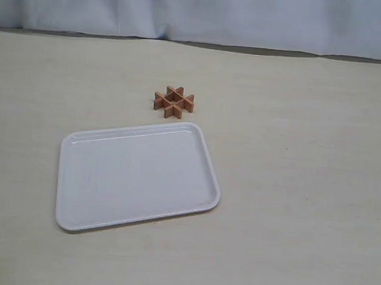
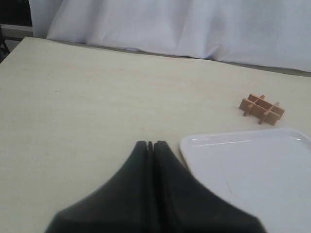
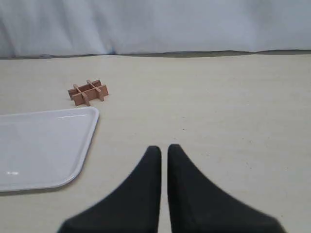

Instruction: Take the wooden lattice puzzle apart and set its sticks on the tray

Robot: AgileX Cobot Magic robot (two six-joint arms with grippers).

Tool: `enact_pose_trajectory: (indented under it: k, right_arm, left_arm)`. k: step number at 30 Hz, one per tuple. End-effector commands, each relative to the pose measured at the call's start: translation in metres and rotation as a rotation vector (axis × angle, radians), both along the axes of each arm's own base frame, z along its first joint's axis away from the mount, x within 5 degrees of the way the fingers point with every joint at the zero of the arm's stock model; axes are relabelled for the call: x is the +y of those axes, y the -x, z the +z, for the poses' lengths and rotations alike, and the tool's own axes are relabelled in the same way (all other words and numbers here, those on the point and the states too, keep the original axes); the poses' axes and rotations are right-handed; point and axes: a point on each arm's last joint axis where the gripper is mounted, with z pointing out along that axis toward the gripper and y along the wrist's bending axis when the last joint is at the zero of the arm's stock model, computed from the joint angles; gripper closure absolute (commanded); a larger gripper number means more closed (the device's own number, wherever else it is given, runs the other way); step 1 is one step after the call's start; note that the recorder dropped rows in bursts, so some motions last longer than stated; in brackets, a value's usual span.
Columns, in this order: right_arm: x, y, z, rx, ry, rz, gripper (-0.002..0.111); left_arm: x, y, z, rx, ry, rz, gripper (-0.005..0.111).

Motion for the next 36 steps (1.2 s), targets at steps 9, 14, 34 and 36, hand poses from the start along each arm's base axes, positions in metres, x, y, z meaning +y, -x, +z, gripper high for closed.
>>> enact_pose_trajectory:
  k: [9, 14, 34, 36]
  right_arm:
    - [-0.002, -0.002, 0.024, -0.270, 0.036, -0.019, 0.104]
    - [-0.004, 0.004, 0.054, -0.609, 0.060, -0.043, 0.104]
    - [-0.006, -0.051, 0.145, -0.142, 0.047, -0.015, 0.104]
    - [-0.007, -0.067, 0.149, 0.041, 0.123, 0.009, 0.104]
  left_arm:
    - [0.000, 0.000, 0.000, -0.008, 0.009, 0.002, 0.107]
    - [0.000, 0.000, 0.000, -0.008, 0.009, 0.002, 0.107]
    - [0.000, 0.000, 0.000, -0.008, 0.009, 0.002, 0.107]
    - [0.000, 0.000, 0.000, -0.008, 0.009, 0.002, 0.107]
